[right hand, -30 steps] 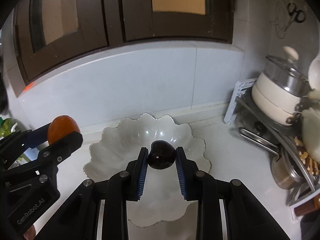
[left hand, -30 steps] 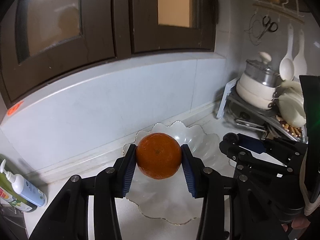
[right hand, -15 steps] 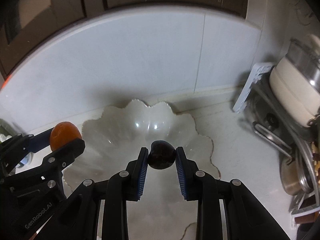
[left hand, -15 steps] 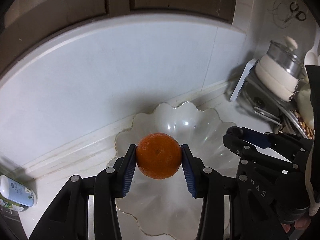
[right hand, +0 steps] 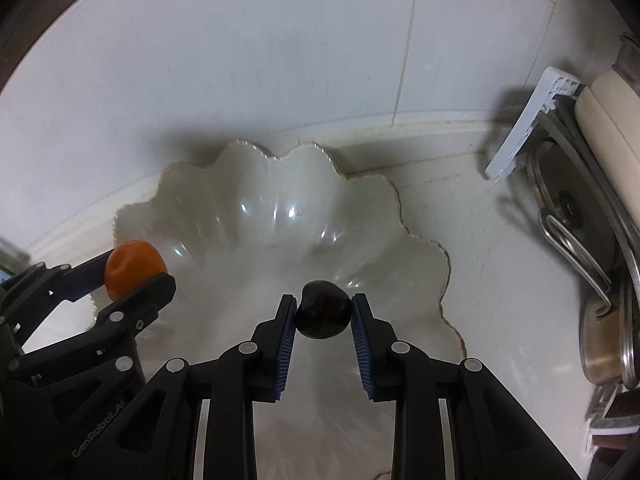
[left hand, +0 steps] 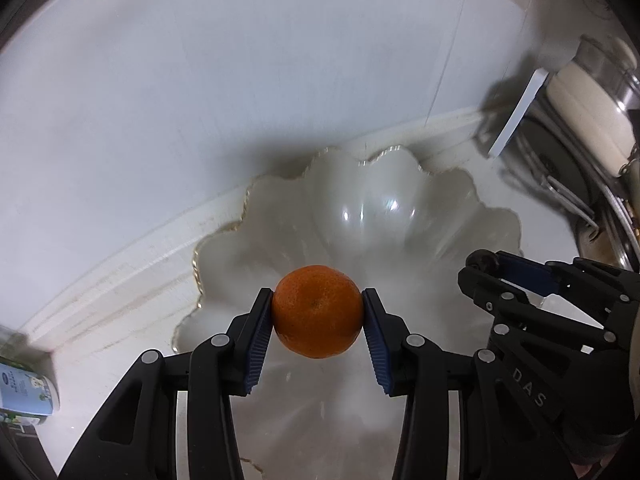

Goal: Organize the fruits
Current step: 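Carry the orange and dark plum with both tools over the white bowl, then open both tools to drop the orange and plum into the bowl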

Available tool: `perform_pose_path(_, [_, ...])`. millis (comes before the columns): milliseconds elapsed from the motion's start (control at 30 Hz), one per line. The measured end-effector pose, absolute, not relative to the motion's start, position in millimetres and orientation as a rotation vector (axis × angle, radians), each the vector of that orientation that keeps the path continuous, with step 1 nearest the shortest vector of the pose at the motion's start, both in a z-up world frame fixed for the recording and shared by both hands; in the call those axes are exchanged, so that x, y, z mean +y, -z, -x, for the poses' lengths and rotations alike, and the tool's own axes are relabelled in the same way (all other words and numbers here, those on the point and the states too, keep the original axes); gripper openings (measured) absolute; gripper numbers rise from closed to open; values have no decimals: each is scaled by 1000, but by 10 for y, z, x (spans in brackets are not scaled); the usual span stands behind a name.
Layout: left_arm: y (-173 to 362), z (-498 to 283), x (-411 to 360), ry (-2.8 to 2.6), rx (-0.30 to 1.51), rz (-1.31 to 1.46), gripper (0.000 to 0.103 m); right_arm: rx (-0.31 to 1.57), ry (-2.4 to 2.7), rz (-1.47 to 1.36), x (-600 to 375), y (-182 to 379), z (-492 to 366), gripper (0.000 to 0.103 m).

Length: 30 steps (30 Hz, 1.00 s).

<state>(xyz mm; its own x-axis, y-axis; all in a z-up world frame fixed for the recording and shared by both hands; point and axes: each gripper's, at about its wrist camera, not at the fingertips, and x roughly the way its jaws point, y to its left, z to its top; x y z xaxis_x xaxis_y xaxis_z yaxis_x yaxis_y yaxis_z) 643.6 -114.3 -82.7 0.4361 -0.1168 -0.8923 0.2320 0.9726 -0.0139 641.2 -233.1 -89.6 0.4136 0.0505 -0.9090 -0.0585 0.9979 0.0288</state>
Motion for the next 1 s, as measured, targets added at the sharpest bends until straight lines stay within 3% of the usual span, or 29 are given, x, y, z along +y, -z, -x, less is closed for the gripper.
perform_pose_path(667, [1113, -6551, -1191, 198, 1186, -127, 45, 1232, -77, 31, -2304, 1140, -6469, 30])
perform_pose_path(800, [1026, -6543, -1194, 180, 1145, -134, 65, 1247, -80, -9, -2372, 1129, -6503, 33])
perform_pose_path(1000, [866, -6459, -1198, 155, 1095, -187, 65, 1242, -74, -3, -2421, 1064, -6451, 33])
